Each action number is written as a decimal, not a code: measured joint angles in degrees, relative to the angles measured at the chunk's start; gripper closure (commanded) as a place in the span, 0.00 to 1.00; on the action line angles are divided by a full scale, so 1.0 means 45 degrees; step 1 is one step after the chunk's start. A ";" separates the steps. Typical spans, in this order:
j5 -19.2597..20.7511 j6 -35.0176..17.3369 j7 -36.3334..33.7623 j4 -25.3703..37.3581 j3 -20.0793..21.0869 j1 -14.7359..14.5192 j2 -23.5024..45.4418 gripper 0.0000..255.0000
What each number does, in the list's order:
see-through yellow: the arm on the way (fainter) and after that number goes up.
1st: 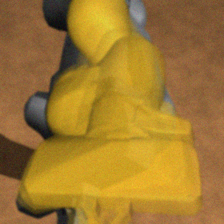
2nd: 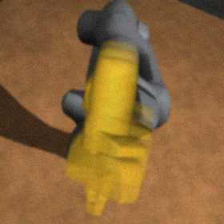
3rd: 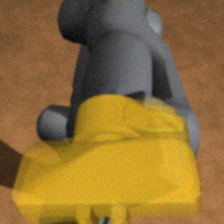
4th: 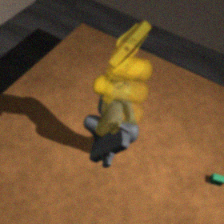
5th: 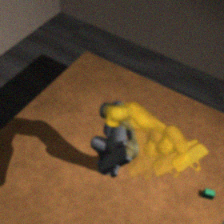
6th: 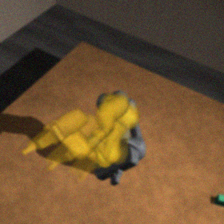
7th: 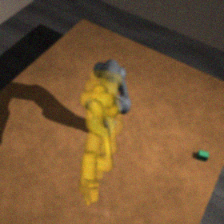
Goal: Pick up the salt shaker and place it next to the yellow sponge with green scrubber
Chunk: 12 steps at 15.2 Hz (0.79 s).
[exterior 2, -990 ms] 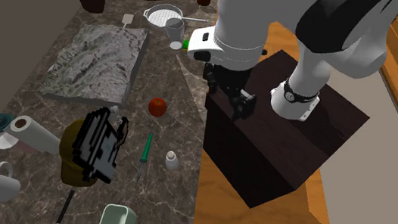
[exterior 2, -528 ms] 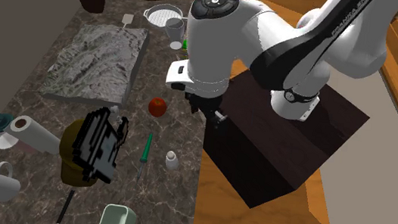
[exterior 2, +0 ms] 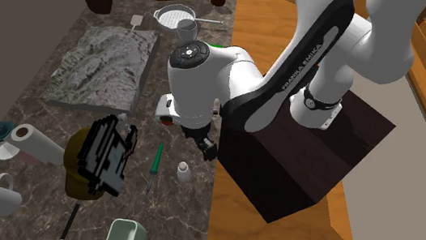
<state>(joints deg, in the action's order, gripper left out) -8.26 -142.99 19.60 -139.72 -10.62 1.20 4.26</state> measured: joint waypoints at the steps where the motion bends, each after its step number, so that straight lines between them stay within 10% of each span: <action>1: -0.0257 -0.0264 0.0285 0.0253 0.0022 0.0045 0.0551 0.00; 12: -0.2056 -0.2108 0.2150 0.2394 0.0809 0.0842 0.4762 0.00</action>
<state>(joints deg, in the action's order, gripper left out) -17.51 -152.47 29.28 -128.95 -6.98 4.99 25.69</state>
